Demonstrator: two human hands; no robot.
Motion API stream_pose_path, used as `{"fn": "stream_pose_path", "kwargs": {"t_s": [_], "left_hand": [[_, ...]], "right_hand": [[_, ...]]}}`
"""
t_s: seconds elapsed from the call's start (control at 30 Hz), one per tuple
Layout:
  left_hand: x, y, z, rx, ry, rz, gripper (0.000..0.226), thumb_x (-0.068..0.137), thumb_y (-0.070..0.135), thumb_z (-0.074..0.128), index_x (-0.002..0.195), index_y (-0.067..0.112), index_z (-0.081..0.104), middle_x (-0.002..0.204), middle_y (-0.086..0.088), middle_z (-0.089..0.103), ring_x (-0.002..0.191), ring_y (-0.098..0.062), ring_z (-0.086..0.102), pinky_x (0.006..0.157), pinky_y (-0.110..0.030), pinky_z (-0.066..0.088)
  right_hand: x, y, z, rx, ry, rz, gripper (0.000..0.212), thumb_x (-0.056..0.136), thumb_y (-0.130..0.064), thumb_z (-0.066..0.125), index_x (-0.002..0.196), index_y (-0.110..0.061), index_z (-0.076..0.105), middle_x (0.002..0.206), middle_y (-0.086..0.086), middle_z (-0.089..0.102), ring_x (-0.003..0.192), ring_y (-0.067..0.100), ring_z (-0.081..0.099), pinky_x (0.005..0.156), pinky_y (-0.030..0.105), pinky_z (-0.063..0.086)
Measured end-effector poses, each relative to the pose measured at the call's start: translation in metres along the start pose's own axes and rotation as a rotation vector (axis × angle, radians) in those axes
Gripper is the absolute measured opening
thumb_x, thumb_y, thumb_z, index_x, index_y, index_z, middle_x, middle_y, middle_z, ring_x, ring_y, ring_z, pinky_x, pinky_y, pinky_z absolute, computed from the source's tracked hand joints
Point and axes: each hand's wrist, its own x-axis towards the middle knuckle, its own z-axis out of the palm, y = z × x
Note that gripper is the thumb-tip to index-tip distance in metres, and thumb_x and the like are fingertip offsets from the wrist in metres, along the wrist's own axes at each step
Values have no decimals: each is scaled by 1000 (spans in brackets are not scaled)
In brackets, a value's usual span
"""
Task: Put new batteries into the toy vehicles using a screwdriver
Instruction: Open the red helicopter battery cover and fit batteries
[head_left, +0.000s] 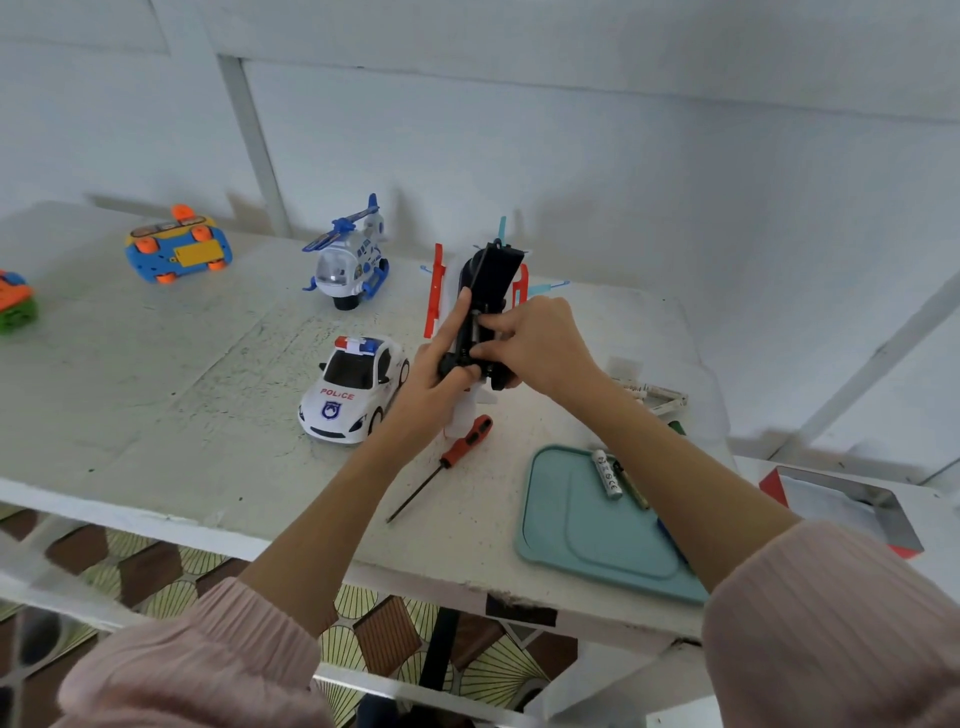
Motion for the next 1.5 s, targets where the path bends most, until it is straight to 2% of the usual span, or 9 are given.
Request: {"fn": "stream_pose_path", "kwargs": {"t_s": [0.3,0.4,0.6,0.73,0.87,1.0,1.13,1.27,1.5], "left_hand": [[-1,-1,-2,-58,17,-17,74,95,-9,35,138,48,19,125,33,45,101,-12,42,83,-14,43],[-2,-1,-2,-76,27,-20,73,95,-10,34,137,48,18,136,24,40,104,-1,50,87,-11,44],[-1,-4,-1,-63,22,-27,73,95,-9,35,137,48,18,127,35,39,94,3,46,85,-12,44],[-2,-1,-1,-68,27,-35,73,95,-9,35,134,50,19,130,31,36,100,20,49,87,-10,43],[-2,-2,0,-49,32,-41,73,94,-9,36,135,50,21,123,38,42,94,17,50,89,-12,44],[0,-4,0,-30,33,-51,71,95,-6,38,136,51,23,114,43,50,97,6,48,93,-21,43],[0,-2,0,-31,32,-52,72,95,-6,38,137,50,22,116,45,46,95,9,49,90,-19,44],[-4,-1,-2,-26,31,-35,72,95,-9,36,140,44,19,117,45,44,97,12,51,85,-10,43],[-6,0,-1,-18,44,-40,72,95,-8,37,141,43,16,114,49,43,88,14,49,81,-7,43]], "right_hand": [[8,-5,-12,28,-242,57,21,88,-17,60,97,1,67,86,17,71,68,26,70,74,36,55],[10,-5,-10,24,-203,54,20,86,-18,62,96,-2,68,83,15,72,66,25,70,70,32,54],[12,-8,-4,-43,-156,121,20,86,-15,61,87,4,67,72,13,67,62,18,67,63,29,58],[12,-15,-5,-111,-135,144,24,89,-28,56,81,-8,65,69,2,67,71,18,67,71,26,50],[13,-19,-4,-228,-166,121,22,90,-22,53,74,-9,61,67,3,63,64,17,62,61,24,49],[13,-21,-4,-343,-121,88,36,92,-28,49,58,-19,44,57,-6,50,58,11,46,51,17,27],[12,-10,-4,-210,-193,64,24,93,-26,50,89,-8,65,75,3,66,75,19,65,62,23,46],[-4,5,-17,246,-127,110,23,89,-12,58,111,-13,67,77,4,68,60,18,68,68,24,57],[-48,38,-40,99,-83,110,16,82,-2,65,95,-8,72,79,6,71,56,17,65,60,11,51]]}}
